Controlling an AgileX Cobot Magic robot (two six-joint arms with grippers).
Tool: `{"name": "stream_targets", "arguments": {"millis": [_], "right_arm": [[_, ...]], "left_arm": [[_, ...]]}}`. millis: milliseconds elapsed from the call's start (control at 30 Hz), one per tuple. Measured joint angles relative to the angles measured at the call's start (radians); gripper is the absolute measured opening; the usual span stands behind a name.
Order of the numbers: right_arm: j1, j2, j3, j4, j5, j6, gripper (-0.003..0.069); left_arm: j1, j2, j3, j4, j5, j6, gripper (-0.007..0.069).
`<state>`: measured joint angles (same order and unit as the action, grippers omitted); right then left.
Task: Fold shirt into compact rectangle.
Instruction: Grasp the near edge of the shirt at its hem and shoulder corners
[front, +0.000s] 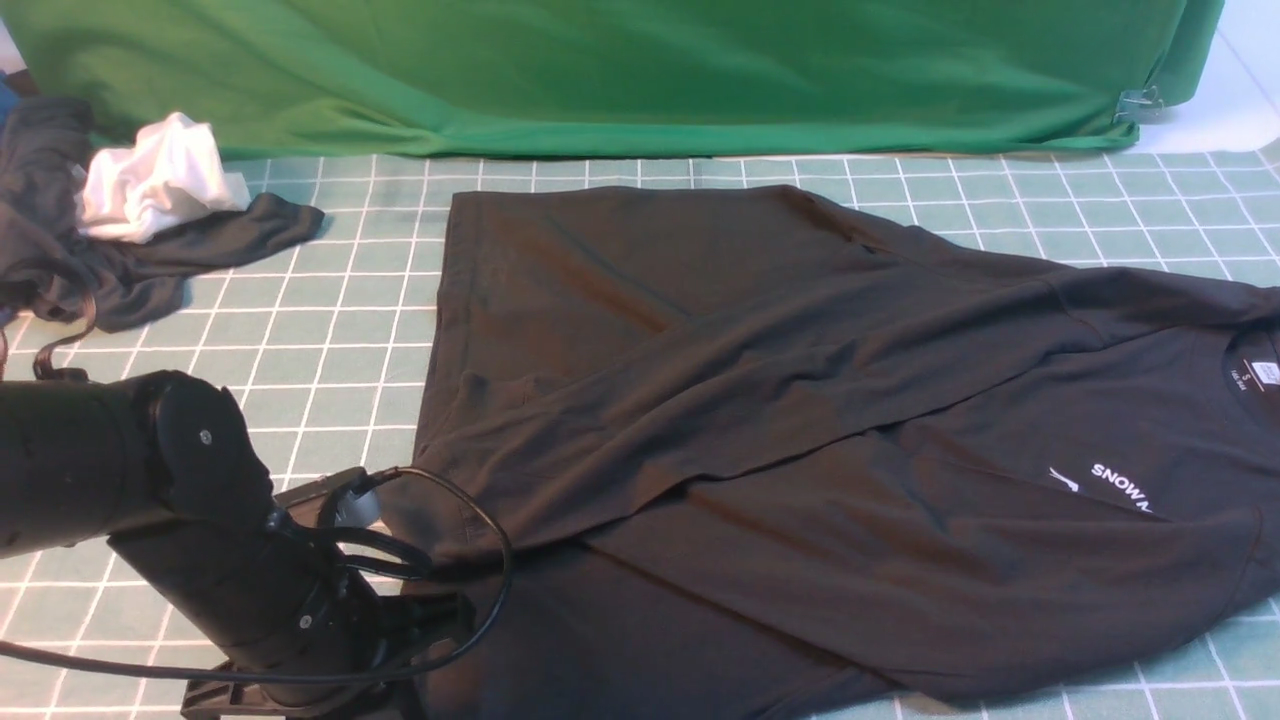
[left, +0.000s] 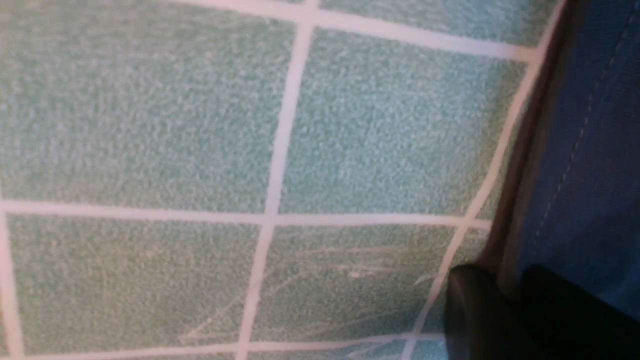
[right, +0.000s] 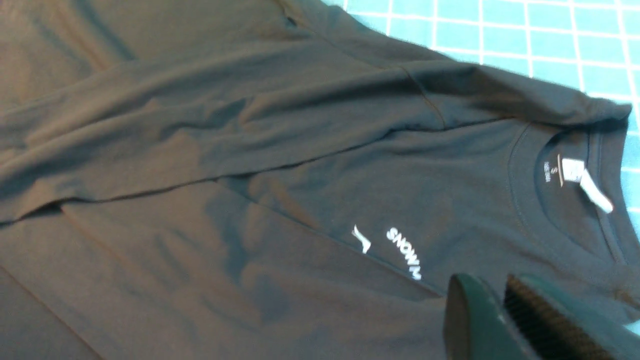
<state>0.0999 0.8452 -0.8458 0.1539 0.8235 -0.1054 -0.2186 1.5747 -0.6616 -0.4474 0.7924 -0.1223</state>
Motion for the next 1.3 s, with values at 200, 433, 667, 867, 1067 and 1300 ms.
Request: {"name": "stream_targets", "arguments": {"millis": [200,433,667,867,1067,1300], "right_arm": [[0.056,0.017,0.001,0.054,0.15,-0.033,0.0144],[0.267,0.105,0.138,0.055,0.152,-0.146,0.0353],[0.52,0.285,0.239,-0.222,0.041,-0.117,0.0447],[0.595,0.432,0.239,-0.417,-0.031,-0.036,0.0451],[0.603,0.573,0.239,-0.488,-0.135,-0.024,0.0448],[0.605,0.692,0.234,-0.555,-0.177,-0.003,0.0272]], "left_arm": [[0.0,-0.072,0.006,0.072,-0.02,0.002,0.0011],[0.0,-0.106,0.007,0.117,-0.043,0.033,0.0011],[0.0,-0.106,0.007,0.124,-0.045,0.065,0.0011],[0.0,-0.106,0.007,0.124,-0.067,0.07,0.0011],[0.0,-0.106,0.007,0.125,-0.071,0.07,0.0011],[0.0,-0.106,0.007,0.125,-0.084,0.053,0.0011]]}}
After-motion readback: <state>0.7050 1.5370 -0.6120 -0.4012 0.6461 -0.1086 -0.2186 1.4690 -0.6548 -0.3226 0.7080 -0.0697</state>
